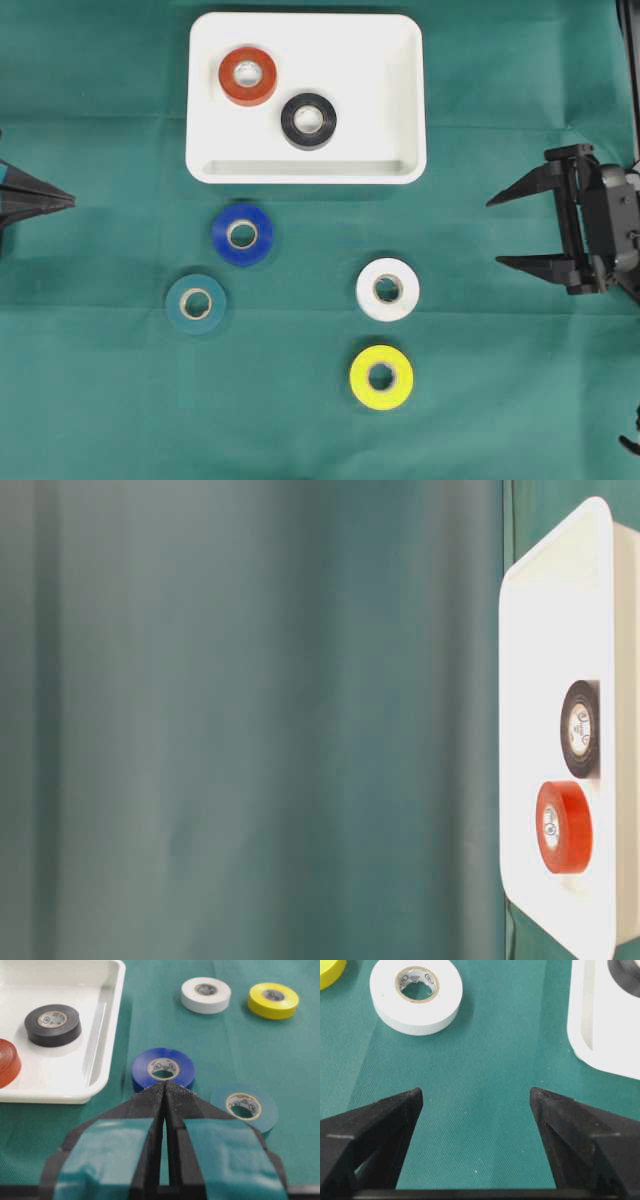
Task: Put the tape into the white case with the right arm.
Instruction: 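Move the right gripper over the white tape roll, then lower the right gripper into the white tape's core and grip it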
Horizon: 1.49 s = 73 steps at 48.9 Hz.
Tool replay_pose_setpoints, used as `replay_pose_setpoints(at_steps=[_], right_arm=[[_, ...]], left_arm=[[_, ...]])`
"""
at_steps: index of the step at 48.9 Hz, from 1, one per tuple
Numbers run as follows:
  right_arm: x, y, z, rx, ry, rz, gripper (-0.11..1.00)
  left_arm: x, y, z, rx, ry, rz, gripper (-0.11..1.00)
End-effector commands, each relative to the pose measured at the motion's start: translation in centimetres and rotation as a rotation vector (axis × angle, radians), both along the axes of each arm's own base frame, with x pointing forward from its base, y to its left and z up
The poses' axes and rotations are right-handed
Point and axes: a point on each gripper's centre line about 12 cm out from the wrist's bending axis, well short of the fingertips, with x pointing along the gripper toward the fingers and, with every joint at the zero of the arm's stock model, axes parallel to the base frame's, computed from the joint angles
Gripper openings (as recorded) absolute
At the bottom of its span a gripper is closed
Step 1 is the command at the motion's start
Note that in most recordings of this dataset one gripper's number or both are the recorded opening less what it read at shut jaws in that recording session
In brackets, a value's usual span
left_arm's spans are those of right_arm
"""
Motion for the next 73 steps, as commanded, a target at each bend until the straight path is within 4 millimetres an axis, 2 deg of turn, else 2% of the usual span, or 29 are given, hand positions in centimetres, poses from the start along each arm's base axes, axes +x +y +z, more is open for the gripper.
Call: replay_pose_setpoints(at_steps=[1,10,31,38,44,55,73], right_arm=[[1.3,0.3,1.0,0.012,-0.036,0.011,0.58],[3.6,0.8,1.0,0.016,-0.030,0.034,0.59],[11.4,1.7,0.4,0.012,0.021,0.060,0.59],[13.4,2.0,-0.1,0.009,0.039,0.064,0.59],[14.3,2.1,-0.5,0.008,0.053,0.065,0.59],[14.2,2.2,-1.0,0.004,0.083,0.063,0.59],[15.2,2.6,-2.4,-0.067,0.300,0.036,0.60]], left_arm=[[0.2,0.0,0.7,-0.001,-0.017,0.000,0.00],[0.2,0.0,0.7,-0.001,-0.017,0.000,0.00],[0.1,0.0,0.7,-0.001,-0.017,0.000,0.00],[0.2,0.0,0.7,-0.001,-0.015,0.000,0.00],[0.2,0.0,0.7,-0.001,-0.015,0.000,0.00],[0.1,0.0,0.7,-0.001,-0.017,0.000,0.00],[0.2,0.0,0.7,-0.006,-0.015,0.001,0.00]])
